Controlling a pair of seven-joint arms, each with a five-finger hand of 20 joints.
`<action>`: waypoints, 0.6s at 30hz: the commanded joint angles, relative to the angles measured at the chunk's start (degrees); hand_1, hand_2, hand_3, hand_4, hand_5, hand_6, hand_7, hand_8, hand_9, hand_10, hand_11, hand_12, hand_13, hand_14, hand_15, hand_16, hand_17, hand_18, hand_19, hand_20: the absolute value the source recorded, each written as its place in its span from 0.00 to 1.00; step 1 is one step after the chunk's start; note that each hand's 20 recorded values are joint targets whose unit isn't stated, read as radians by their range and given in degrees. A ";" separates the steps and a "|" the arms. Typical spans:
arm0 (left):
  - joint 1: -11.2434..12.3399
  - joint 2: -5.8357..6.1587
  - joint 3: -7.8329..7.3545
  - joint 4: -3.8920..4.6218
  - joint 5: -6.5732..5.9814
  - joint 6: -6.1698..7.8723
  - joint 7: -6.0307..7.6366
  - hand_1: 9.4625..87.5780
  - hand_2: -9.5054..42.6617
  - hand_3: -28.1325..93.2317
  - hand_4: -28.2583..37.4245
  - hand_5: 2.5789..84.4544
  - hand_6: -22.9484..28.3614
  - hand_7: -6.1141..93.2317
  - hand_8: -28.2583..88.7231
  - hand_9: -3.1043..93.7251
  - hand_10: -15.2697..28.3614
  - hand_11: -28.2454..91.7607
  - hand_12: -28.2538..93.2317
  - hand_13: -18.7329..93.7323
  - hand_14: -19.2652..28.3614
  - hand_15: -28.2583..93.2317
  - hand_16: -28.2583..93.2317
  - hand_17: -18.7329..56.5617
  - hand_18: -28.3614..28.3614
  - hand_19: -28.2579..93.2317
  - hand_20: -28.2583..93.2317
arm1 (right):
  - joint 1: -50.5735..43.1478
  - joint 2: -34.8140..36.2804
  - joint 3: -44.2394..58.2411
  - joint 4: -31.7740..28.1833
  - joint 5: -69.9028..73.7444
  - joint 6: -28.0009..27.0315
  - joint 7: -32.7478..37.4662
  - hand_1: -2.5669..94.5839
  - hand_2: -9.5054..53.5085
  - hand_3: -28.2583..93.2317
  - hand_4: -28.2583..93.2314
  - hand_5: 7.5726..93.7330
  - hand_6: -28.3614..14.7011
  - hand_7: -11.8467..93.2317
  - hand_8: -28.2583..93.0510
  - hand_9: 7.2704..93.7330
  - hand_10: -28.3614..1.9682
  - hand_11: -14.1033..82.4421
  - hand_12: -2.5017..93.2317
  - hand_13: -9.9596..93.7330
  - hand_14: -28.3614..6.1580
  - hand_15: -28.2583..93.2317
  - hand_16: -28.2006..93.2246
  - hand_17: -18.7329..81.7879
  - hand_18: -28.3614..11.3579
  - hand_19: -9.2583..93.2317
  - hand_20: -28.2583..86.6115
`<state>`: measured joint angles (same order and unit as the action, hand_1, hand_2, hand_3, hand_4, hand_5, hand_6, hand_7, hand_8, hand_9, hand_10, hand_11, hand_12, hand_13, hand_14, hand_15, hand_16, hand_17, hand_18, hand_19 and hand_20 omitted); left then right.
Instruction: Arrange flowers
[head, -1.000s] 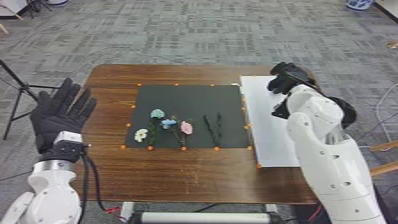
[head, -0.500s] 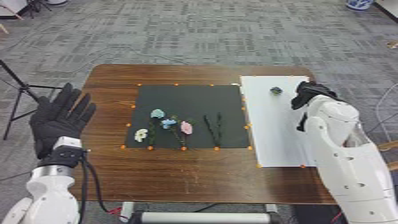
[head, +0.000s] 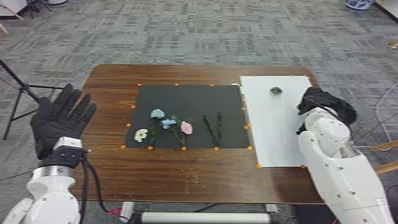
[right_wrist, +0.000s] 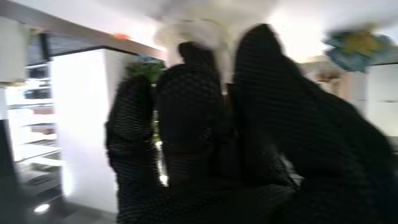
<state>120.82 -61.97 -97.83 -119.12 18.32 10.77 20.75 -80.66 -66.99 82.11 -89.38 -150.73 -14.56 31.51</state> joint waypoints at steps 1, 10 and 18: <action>-0.08 -0.59 0.72 0.03 0.14 -0.56 -0.45 0.20 0.49 0.79 0.00 0.43 0.58 0.20 0.15 0.36 0.65 0.38 0.29 0.39 0.71 0.43 0.20 0.16 0.75 0.52 0.30 | -1.22 -0.30 -0.61 2.61 -2.46 1.31 0.82 0.60 0.00 0.81 0.00 0.67 0.63 0.29 0.16 0.74 0.60 0.30 0.28 0.78 0.64 0.77 0.52 0.57 0.20 0.88 0.55; 0.67 -0.89 0.69 -0.26 -0.02 -0.28 -0.20 0.20 0.49 0.79 0.00 0.43 0.59 0.20 0.15 0.35 0.65 0.38 0.29 0.39 0.71 0.42 0.20 0.16 0.75 0.52 0.30 | -3.56 1.22 -1.36 1.11 -3.21 11.76 -1.16 0.67 0.00 0.80 0.00 0.86 0.66 0.32 0.24 0.92 0.68 0.26 0.47 0.86 0.70 0.75 0.51 0.61 0.20 0.88 0.56; 0.71 -0.75 0.46 -0.43 0.02 -0.20 -0.03 0.20 0.48 0.79 0.00 0.43 0.59 0.20 0.15 0.35 0.64 0.38 0.29 0.39 0.71 0.42 0.20 0.16 0.75 0.52 0.30 | -5.87 3.43 -1.35 -6.73 -0.92 15.51 -2.65 0.66 0.00 0.84 0.00 0.89 0.63 0.31 0.26 0.94 0.66 0.27 0.51 0.88 0.72 0.73 0.56 0.63 0.18 0.88 0.57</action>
<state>120.67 -62.31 -97.32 -119.12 18.29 10.79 20.68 -85.03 -65.56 80.73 -89.81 -152.66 -0.89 30.35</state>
